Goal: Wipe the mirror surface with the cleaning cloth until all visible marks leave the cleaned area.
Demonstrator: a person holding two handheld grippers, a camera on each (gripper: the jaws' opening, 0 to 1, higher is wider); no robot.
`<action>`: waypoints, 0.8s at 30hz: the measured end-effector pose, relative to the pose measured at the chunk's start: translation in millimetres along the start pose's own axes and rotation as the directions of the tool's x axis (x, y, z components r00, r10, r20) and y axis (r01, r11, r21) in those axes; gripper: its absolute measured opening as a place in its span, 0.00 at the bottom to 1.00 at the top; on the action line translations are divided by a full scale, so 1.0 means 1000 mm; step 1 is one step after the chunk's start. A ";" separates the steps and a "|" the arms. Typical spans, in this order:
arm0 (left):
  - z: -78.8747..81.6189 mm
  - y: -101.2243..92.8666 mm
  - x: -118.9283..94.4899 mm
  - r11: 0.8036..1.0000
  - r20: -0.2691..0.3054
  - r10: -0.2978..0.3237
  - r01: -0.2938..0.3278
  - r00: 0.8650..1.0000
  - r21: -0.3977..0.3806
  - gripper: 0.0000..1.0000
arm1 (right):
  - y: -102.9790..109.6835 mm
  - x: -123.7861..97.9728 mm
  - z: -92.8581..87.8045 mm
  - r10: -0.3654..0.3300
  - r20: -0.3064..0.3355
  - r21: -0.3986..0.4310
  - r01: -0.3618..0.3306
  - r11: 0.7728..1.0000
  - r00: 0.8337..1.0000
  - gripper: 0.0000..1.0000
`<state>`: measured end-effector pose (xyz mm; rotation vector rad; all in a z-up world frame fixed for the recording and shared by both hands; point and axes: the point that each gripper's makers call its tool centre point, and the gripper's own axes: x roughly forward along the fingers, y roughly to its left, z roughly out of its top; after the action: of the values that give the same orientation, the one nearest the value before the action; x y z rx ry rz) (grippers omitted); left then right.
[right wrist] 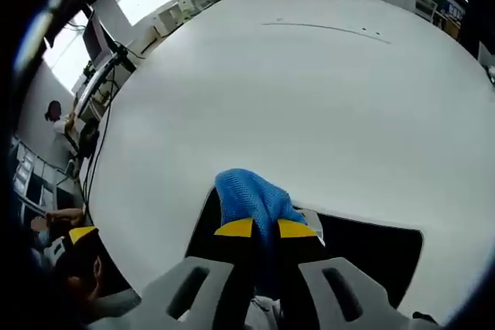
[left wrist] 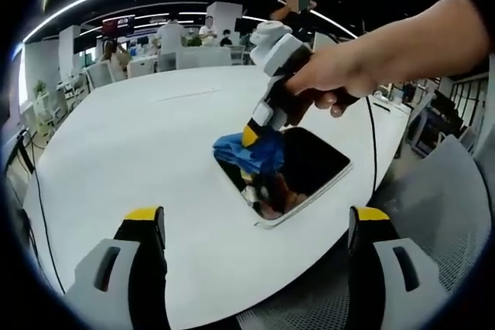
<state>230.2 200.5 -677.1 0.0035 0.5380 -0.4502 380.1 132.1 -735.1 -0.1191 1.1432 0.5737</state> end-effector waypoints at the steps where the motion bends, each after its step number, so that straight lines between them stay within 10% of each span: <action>1: 0.000 0.000 0.000 1.000 -0.002 -0.002 0.002 1.000 0.005 0.97 | -0.002 -0.001 -0.001 0.001 0.000 0.005 -0.001 1.000 1.000 0.04; 24: 0.002 0.002 0.000 1.000 0.013 0.010 -0.010 1.000 0.000 0.99 | -0.019 -0.004 -0.004 -0.021 0.004 0.081 0.021 0.996 1.000 0.03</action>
<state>232.4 202.0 -675.5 0.0037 0.5254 -0.4399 385.2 113.1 -736.9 -0.0596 1.1575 0.5077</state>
